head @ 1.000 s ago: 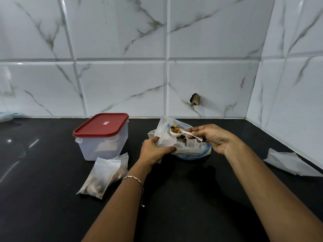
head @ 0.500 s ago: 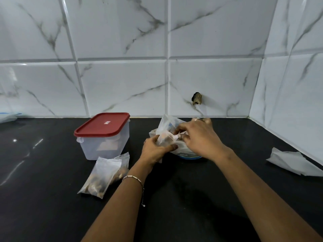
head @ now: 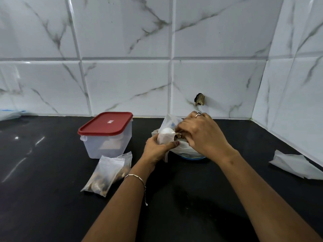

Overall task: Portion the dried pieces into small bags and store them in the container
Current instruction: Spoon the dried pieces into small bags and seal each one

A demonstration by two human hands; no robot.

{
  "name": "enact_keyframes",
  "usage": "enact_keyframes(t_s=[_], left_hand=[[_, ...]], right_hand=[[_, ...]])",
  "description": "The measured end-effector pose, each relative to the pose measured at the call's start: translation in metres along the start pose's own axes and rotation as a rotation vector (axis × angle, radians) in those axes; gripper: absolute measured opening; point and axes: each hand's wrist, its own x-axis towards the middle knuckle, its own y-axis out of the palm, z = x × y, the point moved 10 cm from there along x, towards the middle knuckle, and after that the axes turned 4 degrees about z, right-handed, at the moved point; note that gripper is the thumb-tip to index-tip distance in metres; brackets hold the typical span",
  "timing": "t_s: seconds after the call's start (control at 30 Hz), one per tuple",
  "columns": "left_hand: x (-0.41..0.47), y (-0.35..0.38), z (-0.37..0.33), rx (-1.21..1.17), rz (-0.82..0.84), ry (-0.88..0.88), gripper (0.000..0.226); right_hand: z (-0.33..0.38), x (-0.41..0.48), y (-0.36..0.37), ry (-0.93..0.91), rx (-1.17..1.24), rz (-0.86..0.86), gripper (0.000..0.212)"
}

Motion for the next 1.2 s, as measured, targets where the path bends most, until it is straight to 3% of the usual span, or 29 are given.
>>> enact_keyframes(t_s=[0.1, 0.23, 0.4, 0.5, 0.6, 0.73, 0.83, 1.0, 1.2], left_hand=[[0.0, 0.0, 0.0, -0.001, 0.003, 0.0, 0.056], [-0.002, 0.002, -0.001, -0.02, 0.018, -0.002, 0.048], [-0.001, 0.001, -0.003, -0.017, 0.022, 0.008, 0.036], [0.0, -0.004, 0.003, -0.026, -0.016, -0.042, 0.033], [0.001, -0.009, 0.01, -0.027, -0.066, -0.094, 0.048], [0.001, -0.012, 0.011, 0.025, -0.09, -0.094, 0.031], [0.002, -0.013, 0.012, 0.042, -0.088, -0.106, 0.037], [0.003, -0.013, 0.012, 0.085, -0.061, -0.096, 0.037], [0.003, -0.012, 0.015, 0.093, -0.038, -0.126, 0.045]], right_hand=[[-0.008, -0.001, -0.003, 0.046, 0.077, -0.015, 0.017], [-0.011, -0.002, 0.003, 0.062, 0.127, 0.031, 0.018], [-0.06, -0.013, -0.001, 0.433, 0.5, 0.011, 0.016], [-0.087, -0.024, 0.025, 0.571, 0.551, 0.143, 0.018], [-0.084, -0.029, 0.064, 0.61, 0.427, 0.335, 0.022], [-0.067, -0.019, 0.079, 0.545, 0.107, 0.298, 0.025], [-0.054, -0.007, 0.087, 0.457, -0.029, 0.319, 0.021], [-0.049, 0.01, 0.107, 0.361, -0.008, 0.399, 0.024], [-0.069, 0.007, 0.118, 0.373, 0.209, 0.367, 0.028]])
